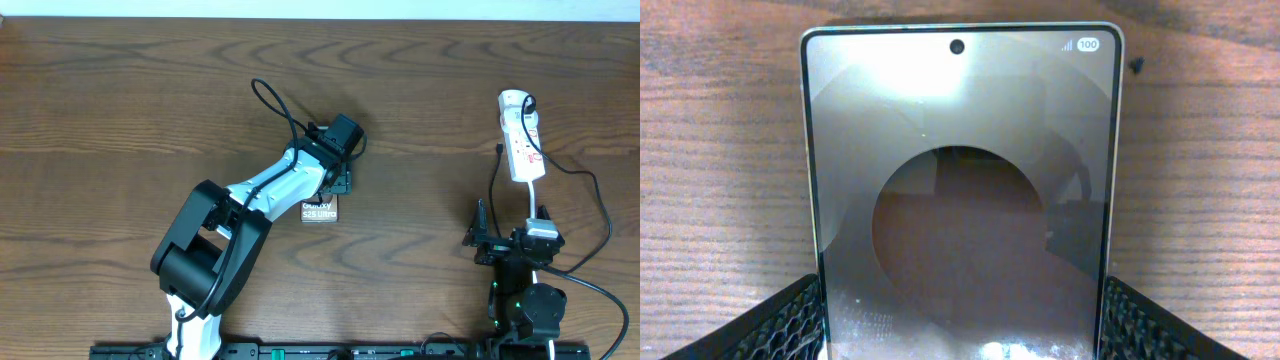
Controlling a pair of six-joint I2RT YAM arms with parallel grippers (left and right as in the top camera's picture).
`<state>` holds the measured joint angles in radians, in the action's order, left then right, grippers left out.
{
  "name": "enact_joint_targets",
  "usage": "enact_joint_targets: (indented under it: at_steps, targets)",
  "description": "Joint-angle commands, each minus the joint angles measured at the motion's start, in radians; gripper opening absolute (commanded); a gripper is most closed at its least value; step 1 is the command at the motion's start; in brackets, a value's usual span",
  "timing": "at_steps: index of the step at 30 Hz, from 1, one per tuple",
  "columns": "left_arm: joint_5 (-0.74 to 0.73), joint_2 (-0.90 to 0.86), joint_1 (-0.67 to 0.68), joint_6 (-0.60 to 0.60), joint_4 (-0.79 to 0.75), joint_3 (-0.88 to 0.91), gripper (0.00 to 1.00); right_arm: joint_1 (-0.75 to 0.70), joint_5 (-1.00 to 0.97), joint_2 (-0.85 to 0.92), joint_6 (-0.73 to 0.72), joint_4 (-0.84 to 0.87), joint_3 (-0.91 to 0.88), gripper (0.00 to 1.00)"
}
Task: Plug charger to phone and switch on socket
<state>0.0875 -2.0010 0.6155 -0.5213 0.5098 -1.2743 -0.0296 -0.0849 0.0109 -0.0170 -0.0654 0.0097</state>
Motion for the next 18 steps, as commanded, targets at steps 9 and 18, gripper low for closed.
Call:
enact_joint_targets:
  at_steps: [9,18]
  targets:
    - [-0.019,0.069,-0.003,-0.023,0.095,0.004,0.66,-0.002,0.001,-0.005,0.011,-0.001,-0.005,0.99]
    - [-0.140,0.069,-0.004,-0.027,0.167,0.004,0.66,-0.002,0.001,-0.005,0.011,-0.001,-0.005,0.99]
